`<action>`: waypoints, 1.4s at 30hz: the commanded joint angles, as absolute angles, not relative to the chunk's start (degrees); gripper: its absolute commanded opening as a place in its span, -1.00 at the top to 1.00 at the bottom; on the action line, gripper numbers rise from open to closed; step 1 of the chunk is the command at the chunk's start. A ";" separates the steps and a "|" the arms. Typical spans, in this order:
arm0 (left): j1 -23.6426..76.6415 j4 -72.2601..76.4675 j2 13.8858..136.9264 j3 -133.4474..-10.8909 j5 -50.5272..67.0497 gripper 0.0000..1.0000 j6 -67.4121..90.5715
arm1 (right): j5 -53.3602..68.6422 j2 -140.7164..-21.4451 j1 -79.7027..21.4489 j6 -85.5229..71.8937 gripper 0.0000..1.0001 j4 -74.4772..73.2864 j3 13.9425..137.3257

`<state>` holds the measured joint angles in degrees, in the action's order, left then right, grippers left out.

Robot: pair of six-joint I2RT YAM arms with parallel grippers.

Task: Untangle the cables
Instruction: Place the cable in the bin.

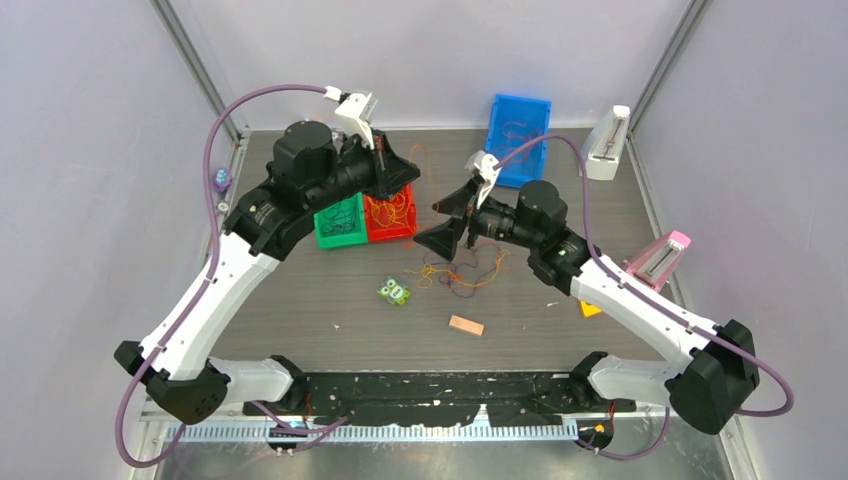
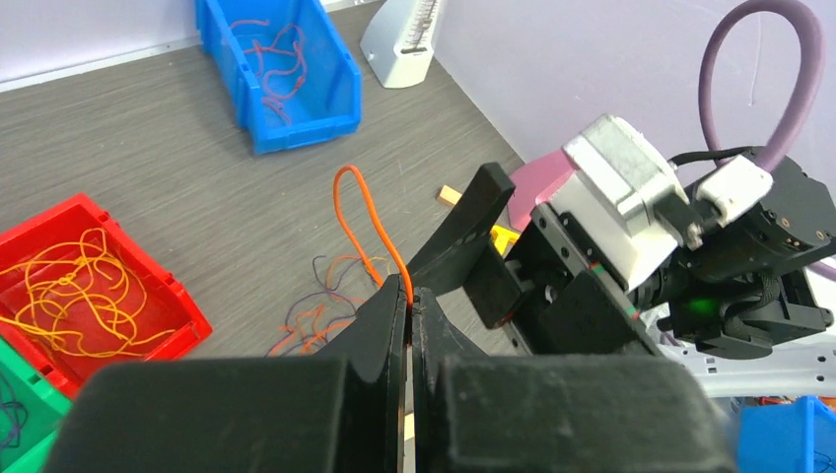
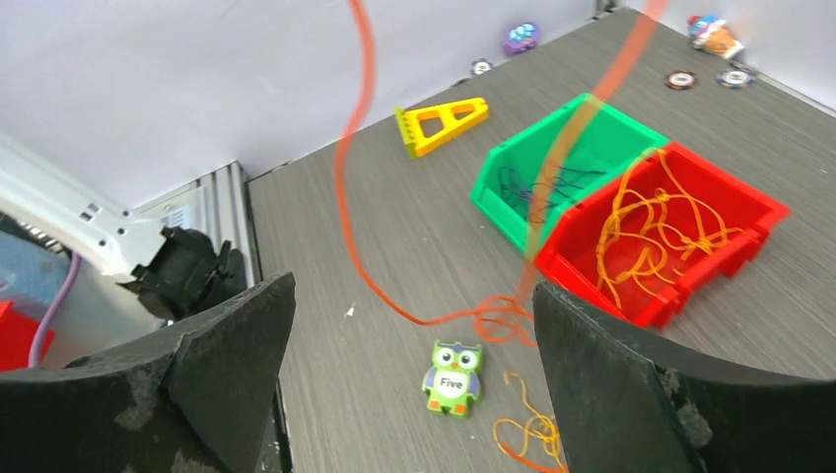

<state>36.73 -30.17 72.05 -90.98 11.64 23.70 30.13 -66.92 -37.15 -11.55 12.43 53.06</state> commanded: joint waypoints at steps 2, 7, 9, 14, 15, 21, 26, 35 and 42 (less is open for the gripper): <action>37.33 -27.59 72.63 -93.39 11.52 1.00 24.35 | 28.34 -68.10 -42.08 -9.66 -0.98 15.72 56.61; 37.57 -27.83 72.89 -93.36 10.06 1.00 25.53 | 18.16 -70.32 -46.09 -8.60 -0.50 12.53 58.61; 37.62 -28.55 72.90 -93.34 8.15 1.00 25.76 | 13.50 -71.29 -46.99 -8.24 -0.02 10.38 60.27; 37.62 -28.69 72.60 -92.46 6.30 1.00 27.54 | 4.35 -72.20 -48.16 -8.79 0.27 10.06 60.97; 37.63 -28.62 72.53 -92.25 6.49 1.00 27.85 | 3.44 -72.48 -48.29 -8.81 0.30 10.29 61.10; 37.62 -28.92 72.35 -91.79 5.90 1.00 29.17 | 4.32 -74.65 -48.80 -8.71 0.12 10.88 62.29; 37.66 -28.98 72.26 -91.23 5.03 1.00 30.01 | 4.25 -76.33 -49.75 -9.16 0.16 11.50 63.07; 34.52 -28.40 69.12 -84.79 2.92 0.51 31.82 | 3.71 -74.64 -49.64 -10.94 0.89 10.45 61.76; 23.59 -29.81 67.96 -76.71 12.66 -0.79 35.49 | 10.01 -70.43 -42.38 -16.59 0.89 5.28 59.85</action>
<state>27.18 -30.02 69.54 -79.50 8.38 34.09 6.02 -74.83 -47.31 -12.34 6.79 59.99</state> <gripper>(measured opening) 0.837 0.078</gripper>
